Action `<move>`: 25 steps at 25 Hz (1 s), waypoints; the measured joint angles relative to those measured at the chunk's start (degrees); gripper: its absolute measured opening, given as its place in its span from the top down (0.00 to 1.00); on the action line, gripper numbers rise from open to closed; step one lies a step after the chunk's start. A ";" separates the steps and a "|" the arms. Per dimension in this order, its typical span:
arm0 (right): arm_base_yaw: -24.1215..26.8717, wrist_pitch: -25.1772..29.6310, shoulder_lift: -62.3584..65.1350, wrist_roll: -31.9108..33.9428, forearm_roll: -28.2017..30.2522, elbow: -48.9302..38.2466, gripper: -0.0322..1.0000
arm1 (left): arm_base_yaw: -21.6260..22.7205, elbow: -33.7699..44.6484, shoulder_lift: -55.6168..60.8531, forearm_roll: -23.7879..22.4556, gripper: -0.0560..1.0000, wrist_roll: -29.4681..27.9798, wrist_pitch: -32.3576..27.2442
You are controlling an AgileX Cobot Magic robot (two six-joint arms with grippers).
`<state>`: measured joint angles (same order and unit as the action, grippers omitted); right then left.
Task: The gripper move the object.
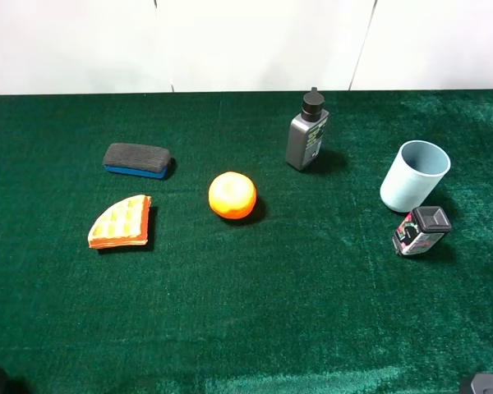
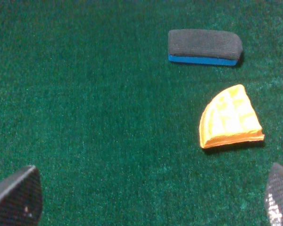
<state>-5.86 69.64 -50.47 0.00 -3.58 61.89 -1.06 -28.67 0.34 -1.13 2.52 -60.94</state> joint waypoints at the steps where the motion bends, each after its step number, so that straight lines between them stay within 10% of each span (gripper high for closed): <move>1: 0.00 0.06 1.39 0.00 0.00 -1.17 0.30 | 0.00 0.00 0.00 0.00 0.05 0.00 0.00; 25: 0.00 -8.89 44.08 2.34 3.58 -30.24 0.30 | 0.00 0.00 0.00 0.00 0.05 0.00 0.00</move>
<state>-5.86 60.76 -6.39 2.34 0.00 31.65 -1.06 -28.67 0.34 -1.13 2.52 -60.94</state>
